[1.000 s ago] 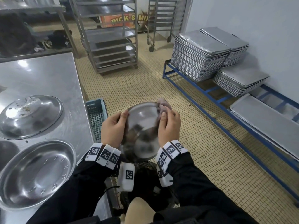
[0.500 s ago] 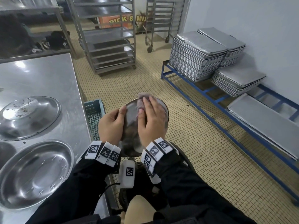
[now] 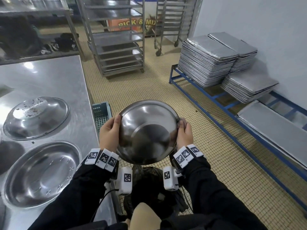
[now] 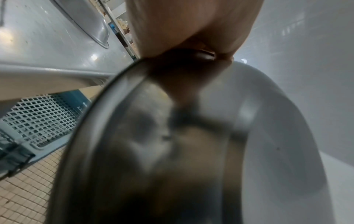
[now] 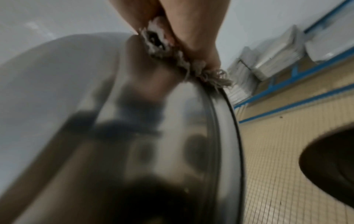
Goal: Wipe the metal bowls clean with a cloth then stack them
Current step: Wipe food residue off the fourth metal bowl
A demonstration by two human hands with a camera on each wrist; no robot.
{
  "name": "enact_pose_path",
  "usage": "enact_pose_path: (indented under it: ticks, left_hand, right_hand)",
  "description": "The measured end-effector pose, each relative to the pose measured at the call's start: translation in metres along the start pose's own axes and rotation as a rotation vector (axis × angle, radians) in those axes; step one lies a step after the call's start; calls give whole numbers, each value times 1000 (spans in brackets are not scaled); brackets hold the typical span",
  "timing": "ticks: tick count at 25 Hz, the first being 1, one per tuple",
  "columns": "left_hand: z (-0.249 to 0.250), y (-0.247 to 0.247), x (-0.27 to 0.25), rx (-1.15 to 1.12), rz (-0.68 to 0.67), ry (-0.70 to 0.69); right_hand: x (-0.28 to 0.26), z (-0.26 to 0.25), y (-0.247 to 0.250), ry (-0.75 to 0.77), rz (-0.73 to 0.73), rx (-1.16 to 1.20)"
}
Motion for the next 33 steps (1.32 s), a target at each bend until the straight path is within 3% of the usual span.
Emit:
enact_pose_path:
  ticks: [3, 7, 10, 14, 16, 19, 21, 23, 26, 28, 30, 33]
  left_hand:
    - [1, -2, -4, 155, -92, -96]
    - [16, -24, -11, 315, -254, -244]
    - [23, -33, -14, 514, -240, -307]
    - [18, -26, -9, 481, -159, -236]
    - [12, -25, -6, 403, -134, -177]
    - [10, -29, -5, 267, -120, -115]
    - [11, -30, -7, 270, -124, -129]
    - [12, -28, -8, 235, -124, -112]
    - [12, -20, -5, 139, -100, -46]
    - [16, -15, -1, 118, -63, -37]
    - [20, -14, 1, 121, -30, -41]
    - [26, -23, -1, 153, -50, -80]
  right_hand:
    - [11, -21, 6, 204, -38, -188]
    - [8, -51, -13, 466, -331, -448]
    - [-2, -63, -31, 621, -440, -519]
    - [-15, -60, -45, 642, -378, -535]
    - [-30, -54, -52, 626, -288, -537]
    - [-53, -52, -56, 786, -105, -628]
    - [-51, -50, -47, 787, -13, -639]
    - [-35, -45, -34, 681, 11, -531]
    - [-2, -13, -12, 321, 23, -354]
    - [4, -5, -1, 239, 38, -362]
    - [-2, -22, -2, 346, 38, -343]
    - [-23, -68, -32, 674, -92, -344]
Point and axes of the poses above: each hand's wrist, its own x-axis towards the middle knuckle, its own y-axis out of the back of the hand, z = x × y, the point moved 5 cm from there along x, towards the middle knuckle, and after that the axes turned 7 degrees about y, right-handed, at the moved point
